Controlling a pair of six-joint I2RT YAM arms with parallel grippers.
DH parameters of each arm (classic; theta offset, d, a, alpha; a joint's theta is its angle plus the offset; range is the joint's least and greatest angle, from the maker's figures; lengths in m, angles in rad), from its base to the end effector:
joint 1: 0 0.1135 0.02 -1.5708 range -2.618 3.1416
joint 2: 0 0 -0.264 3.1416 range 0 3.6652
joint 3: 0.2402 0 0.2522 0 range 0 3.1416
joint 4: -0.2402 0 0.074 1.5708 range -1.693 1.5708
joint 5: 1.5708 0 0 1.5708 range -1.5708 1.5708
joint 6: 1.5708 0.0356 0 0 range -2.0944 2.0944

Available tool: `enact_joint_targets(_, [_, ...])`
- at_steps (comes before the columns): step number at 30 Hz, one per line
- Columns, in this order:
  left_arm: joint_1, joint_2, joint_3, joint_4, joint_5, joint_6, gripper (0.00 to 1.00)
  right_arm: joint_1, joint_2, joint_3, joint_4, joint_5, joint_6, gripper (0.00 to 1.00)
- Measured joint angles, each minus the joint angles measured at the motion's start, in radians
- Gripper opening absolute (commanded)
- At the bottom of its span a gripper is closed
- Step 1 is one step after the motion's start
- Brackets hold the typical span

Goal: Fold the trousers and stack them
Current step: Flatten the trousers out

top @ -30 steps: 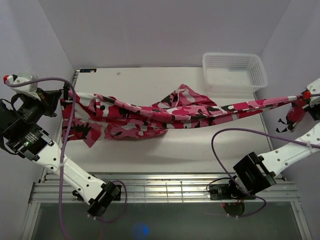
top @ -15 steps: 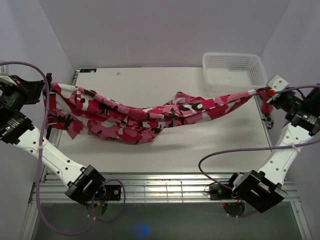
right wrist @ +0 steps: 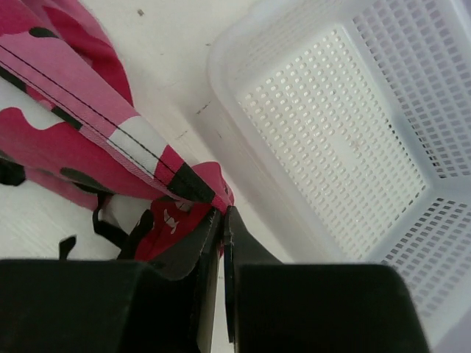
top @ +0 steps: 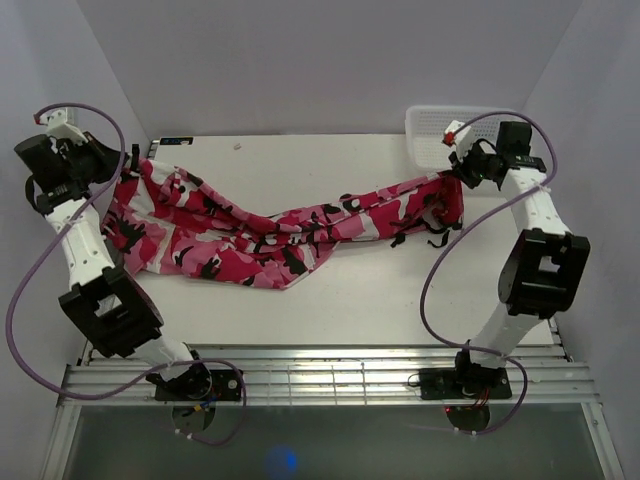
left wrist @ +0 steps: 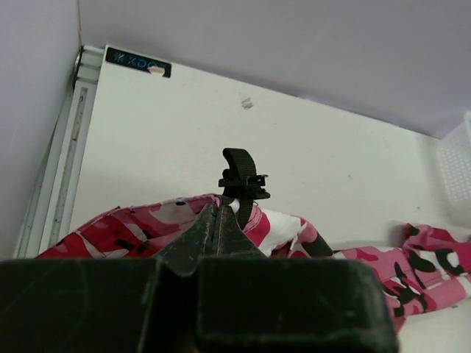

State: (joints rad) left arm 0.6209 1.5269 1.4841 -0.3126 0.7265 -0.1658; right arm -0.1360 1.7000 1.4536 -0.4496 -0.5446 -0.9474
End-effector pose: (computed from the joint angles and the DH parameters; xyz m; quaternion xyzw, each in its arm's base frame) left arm 0.2985 0.1844 0.3917 -0.1067 0.7865 -0.1638 0.5858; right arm 0.3853 -0.0341 0.3068 -0.4490 0.7567 -0.0016 0.4752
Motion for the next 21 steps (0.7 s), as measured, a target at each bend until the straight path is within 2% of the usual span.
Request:
enact_joint_targets(1, [-0.024,0.041,0.013,0.007,-0.034,0.0,0.0,0.013,0.062,0.062,-0.013,0.026,0.016,0.12])
enact_joint_targets(2, [-0.043,0.089,0.032,0.011,-0.071,-0.002,0.0,0.027,0.121,0.13,-0.028,0.052,0.035,0.32])
enact_joint_targets(3, [-0.053,0.14,0.057,0.013,-0.103,-0.005,0.0,0.04,0.174,0.198,-0.046,0.079,0.062,0.43])
enact_joint_targets(4, [-0.059,0.195,0.089,0.012,-0.135,-0.009,0.07,0.05,0.224,0.261,-0.062,0.107,0.09,0.53])
enact_joint_targets(5, [-0.061,0.25,0.122,0.006,-0.168,-0.011,0.18,0.058,0.269,0.327,-0.089,0.132,0.119,0.73])
enact_joint_targets(6, [-0.06,0.303,0.161,-0.012,-0.196,-0.01,0.26,0.065,0.303,0.378,-0.106,0.152,0.146,0.88])
enact_joint_targets(7, [-0.058,0.354,0.205,-0.038,-0.218,-0.008,0.37,0.07,0.316,0.399,-0.114,0.165,0.154,0.94])
enact_joint_targets(8, [-0.056,0.397,0.242,-0.059,-0.234,-0.005,0.41,0.072,0.315,0.394,-0.122,0.177,0.163,0.9])
enact_joint_targets(11, [-0.052,0.442,0.286,-0.146,-0.238,0.016,0.51,0.064,0.229,0.28,-0.163,0.179,0.156,0.91])
enact_joint_targets(13, [-0.048,0.429,0.286,-0.212,-0.22,0.047,0.55,0.057,0.114,0.142,-0.217,0.174,0.13,0.94])
enact_joint_targets(14, [-0.048,0.419,0.285,-0.241,-0.211,0.063,0.56,0.052,0.067,0.092,-0.237,0.168,0.114,0.99])
enact_joint_targets(18, [-0.048,0.331,0.235,-0.345,-0.191,0.15,0.56,0.06,-0.095,-0.053,-0.328,0.137,0.039,0.7])
enact_joint_targets(21, [-0.048,0.211,0.139,-0.41,-0.183,0.219,0.56,0.08,-0.146,-0.135,-0.333,0.118,0.014,0.58])
